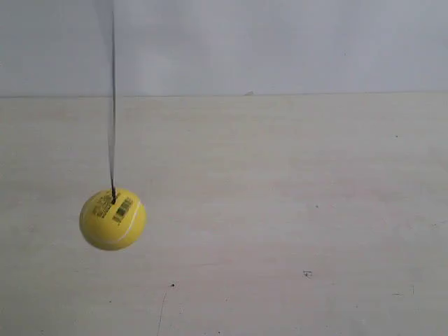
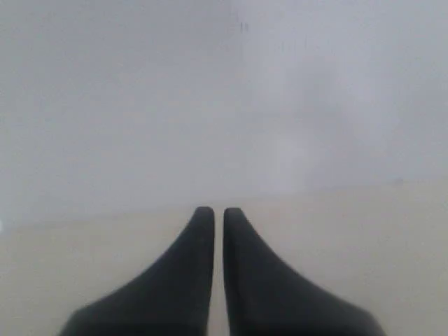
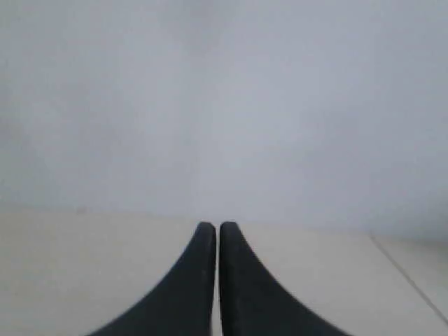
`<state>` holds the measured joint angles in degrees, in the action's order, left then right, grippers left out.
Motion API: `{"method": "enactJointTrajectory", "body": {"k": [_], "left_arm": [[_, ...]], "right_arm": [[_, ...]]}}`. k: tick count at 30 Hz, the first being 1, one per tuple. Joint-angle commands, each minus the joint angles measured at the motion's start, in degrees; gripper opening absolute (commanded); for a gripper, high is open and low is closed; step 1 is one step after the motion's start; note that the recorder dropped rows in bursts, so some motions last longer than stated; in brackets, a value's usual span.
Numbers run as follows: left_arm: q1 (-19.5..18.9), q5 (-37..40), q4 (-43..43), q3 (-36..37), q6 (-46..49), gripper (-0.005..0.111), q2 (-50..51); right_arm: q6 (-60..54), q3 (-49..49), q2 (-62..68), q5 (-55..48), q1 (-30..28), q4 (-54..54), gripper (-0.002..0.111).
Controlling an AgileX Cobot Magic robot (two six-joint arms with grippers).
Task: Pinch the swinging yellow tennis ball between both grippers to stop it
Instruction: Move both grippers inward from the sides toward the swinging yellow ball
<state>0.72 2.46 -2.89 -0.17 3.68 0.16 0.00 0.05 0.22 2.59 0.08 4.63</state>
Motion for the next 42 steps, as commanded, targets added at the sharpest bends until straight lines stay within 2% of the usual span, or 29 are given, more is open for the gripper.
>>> {"method": "enactJointTrajectory", "body": {"k": [1, 2, 3, 4, 5, 7, 10, 11, 12, 13, 16, 17, 20, 23, 28, 34, 38, 42], "left_arm": [[-0.19, -21.79, 2.47, 0.17, -7.83, 0.005, -0.16], [-0.19, -24.85, 2.47, 0.17, -12.95, 0.005, -0.16], [-0.19, -28.23, 2.36, 0.17, -23.20, 0.005, -0.16], [-0.19, -29.00, 2.36, 0.17, -28.81, 0.005, -0.16], [-0.19, -29.22, -0.09, 0.17, -37.89, 0.005, -0.16], [-0.19, -29.74, -5.94, -0.09, -40.35, 0.005, -0.16], [-0.19, -29.65, -18.02, -3.28, -50.34, 0.005, 1.73], [-0.19, -29.65, -23.92, -4.49, -56.69, 0.005, 3.18], [-0.19, -30.05, -34.15, -7.40, -65.08, 0.005, 6.95], [-0.19, -31.16, -40.40, -8.99, -68.80, 0.005, 9.28], [-0.19, -37.90, -54.74, -12.96, -76.75, 0.005, 16.80], [-0.19, -44.11, -60.00, -15.16, -79.27, 0.005, 22.77], [-0.19, -52.88, -62.47, -17.39, -76.19, 0.005, 35.63], [-0.19, -56.89, -63.29, -17.51, -72.66, 0.005, 45.04], [-0.19, -65.60, -66.86, -17.51, -67.53, 0.005, 57.11], [0.44, -68.81, -67.19, -17.51, -64.85, 0.005, 63.49], [4.36, -69.36, -67.19, -17.51, -59.87, 0.005, 66.20], [8.17, -65.21, -63.88, -17.51, -54.90, 0.005, 68.62]], "right_arm": [[0.00, -0.05, -0.22, 18.07, -0.08, 0.46, 0.000], [1.88, -0.05, -0.22, 21.27, -0.08, 0.34, 0.000], [8.04, -0.05, -0.22, 24.61, -0.08, 0.34, 0.000], [12.78, -0.05, -0.22, 25.17, -0.08, 0.34, 0.000], [22.53, -0.05, -0.22, 25.38, -0.08, 0.34, 0.000], [26.83, -0.05, -0.22, 25.27, -0.08, 1.03, 0.000], [28.15, -1.42, -0.19, 24.52, -0.08, 1.28, 0.000], [28.83, -2.28, 0.73, 23.44, -0.08, 1.70, 0.000], [31.32, -4.72, 3.16, 19.75, -0.08, 4.68, 0.000], [33.48, -6.09, 4.66, 17.72, -0.08, 7.71, 0.000], [45.06, -8.91, 9.76, 16.53, -0.05, 20.98, 0.000], [54.41, -10.35, 13.88, 19.51, -0.05, 31.92, 0.000], [65.86, -13.47, 23.99, 32.43, -0.08, 52.39, 0.000], [67.74, -15.10, 32.45, 46.27, -0.08, 60.72, 0.000], [65.31, -15.12, 45.06, 60.29, -0.08, 67.39, 0.000], [62.05, -15.12, 55.21, 67.37, -0.05, 67.74, 0.000], [59.19, -15.12, 60.29, 67.37, -0.05, 68.39, 0.000], [56.15, -15.12, 64.30, 67.37, -0.05, 67.97, 0.000]]}}
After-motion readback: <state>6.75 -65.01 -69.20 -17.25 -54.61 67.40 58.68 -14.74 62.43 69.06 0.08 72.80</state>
